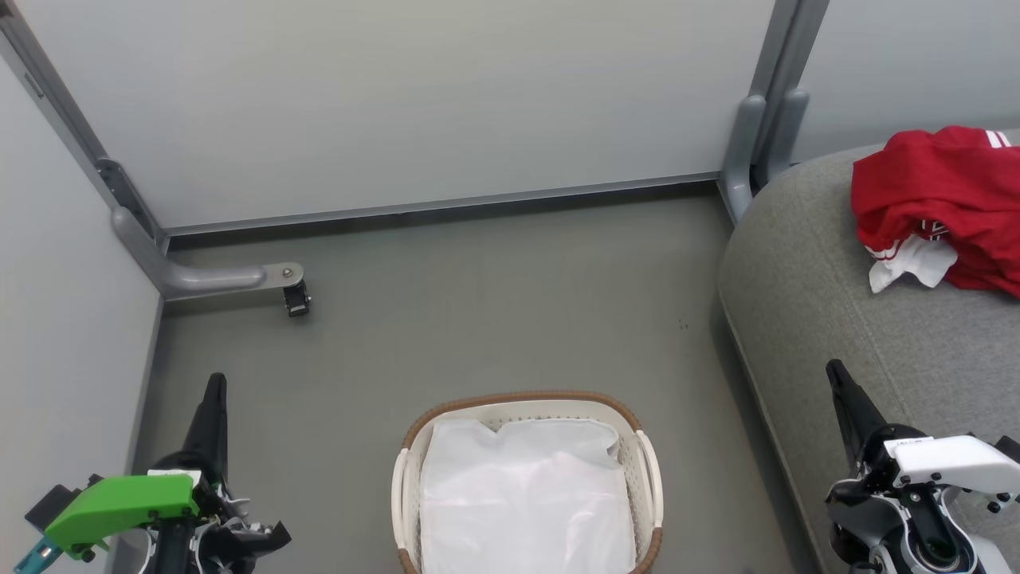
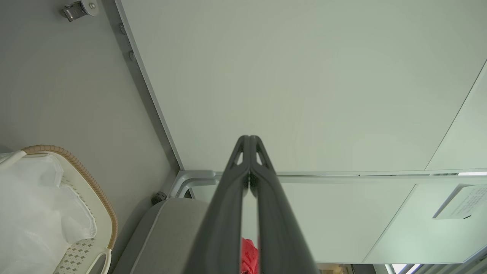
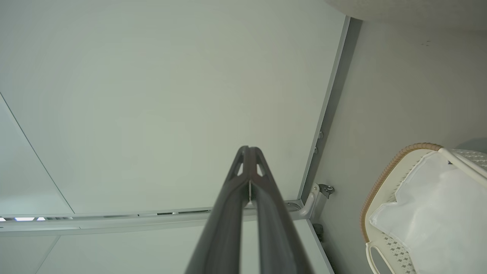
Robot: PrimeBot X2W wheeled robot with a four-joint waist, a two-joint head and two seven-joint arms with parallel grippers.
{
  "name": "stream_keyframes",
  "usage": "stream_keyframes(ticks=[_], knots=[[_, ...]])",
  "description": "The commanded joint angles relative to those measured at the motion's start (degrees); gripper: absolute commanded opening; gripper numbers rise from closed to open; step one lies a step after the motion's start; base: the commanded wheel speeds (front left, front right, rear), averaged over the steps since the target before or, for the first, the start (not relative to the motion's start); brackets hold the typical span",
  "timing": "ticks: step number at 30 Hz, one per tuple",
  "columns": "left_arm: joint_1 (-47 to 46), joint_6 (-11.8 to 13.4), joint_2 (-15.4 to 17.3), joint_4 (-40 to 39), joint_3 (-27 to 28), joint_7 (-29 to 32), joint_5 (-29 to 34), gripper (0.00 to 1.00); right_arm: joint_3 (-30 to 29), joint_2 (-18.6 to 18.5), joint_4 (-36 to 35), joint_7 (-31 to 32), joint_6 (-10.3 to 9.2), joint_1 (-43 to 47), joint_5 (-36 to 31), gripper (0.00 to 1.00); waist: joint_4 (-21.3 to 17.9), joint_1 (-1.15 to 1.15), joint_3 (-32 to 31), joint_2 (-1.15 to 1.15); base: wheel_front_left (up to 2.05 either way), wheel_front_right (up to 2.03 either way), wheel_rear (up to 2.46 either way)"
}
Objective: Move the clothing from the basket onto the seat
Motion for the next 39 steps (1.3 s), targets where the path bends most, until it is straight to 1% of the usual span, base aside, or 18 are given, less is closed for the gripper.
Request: stream_keyframes(ticks=[1, 39], knots=[[-1.01, -0.33, 0.29, -0.26, 0.3, 0.26, -1.26, 0.0, -0.3, -0.33, -0.34, 0.31, -0.02, -0.49, 1.11, 0.0, -0.02, 0.0, -0.04, 0.0, 0.0, 0.0, 0.0], [-0.87, -0.32, 0.29, -0.24, 0.26, 0.36, -1.28, 0.0, -0.53, -0.12, -0.32, 0.58, -0.02, -0.49, 0.91, 0.0, -0.03, 0.0, -0.06, 0.0, 0.0, 0.0, 0.0]])
